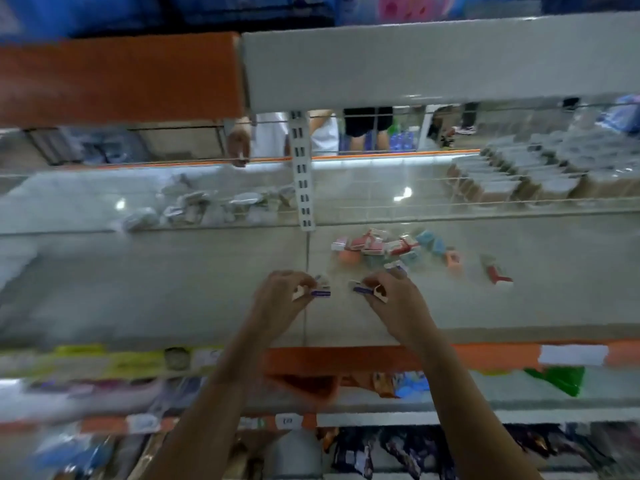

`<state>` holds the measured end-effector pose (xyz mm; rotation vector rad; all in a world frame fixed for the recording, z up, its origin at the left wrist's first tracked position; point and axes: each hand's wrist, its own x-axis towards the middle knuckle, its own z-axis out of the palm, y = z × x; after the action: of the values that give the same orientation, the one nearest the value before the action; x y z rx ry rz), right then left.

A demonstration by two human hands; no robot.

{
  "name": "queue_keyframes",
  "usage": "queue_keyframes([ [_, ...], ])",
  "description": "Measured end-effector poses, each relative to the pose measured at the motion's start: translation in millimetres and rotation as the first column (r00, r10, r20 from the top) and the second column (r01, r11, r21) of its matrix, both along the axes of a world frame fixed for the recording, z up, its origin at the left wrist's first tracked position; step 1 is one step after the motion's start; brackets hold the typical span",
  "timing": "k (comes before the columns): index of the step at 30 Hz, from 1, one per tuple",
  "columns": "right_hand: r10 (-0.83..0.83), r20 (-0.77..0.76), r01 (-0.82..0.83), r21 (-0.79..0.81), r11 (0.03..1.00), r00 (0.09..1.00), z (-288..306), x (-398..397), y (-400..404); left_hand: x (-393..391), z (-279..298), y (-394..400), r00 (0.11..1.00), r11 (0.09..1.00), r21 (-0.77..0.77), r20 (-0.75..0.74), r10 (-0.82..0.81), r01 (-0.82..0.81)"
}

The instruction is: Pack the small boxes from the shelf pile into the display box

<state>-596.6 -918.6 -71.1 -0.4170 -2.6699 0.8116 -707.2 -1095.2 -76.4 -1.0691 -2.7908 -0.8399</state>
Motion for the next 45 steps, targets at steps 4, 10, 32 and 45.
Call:
queue_keyframes([
  [4,0.166,-0.053,-0.166,-0.001,0.986,0.985,9.9,-24.0,-54.4,1.9,14.2,-63.8,0.99,0.993,0.026,-0.073,0.117,-0.115],
  [10,0.379,-0.093,-0.379,0.013,0.925,0.921,23.7,-49.8,-158.0,6.2,26.3,-183.4,0.951,0.957,0.051,-0.111,0.288,-0.284],
  [32,0.569,-0.086,-0.571,0.002,0.821,0.818,20.7,-171.8,-489.5,-56.8,15.9,-516.5,0.903,0.907,0.052,-0.088,0.42,-0.417],
  [45,0.537,-0.115,-0.542,-0.017,0.84,0.836,26.4,-303.9,-542.7,-201.8,37.7,-579.7,0.901,0.908,0.0,-0.127,0.415,-0.418],
])
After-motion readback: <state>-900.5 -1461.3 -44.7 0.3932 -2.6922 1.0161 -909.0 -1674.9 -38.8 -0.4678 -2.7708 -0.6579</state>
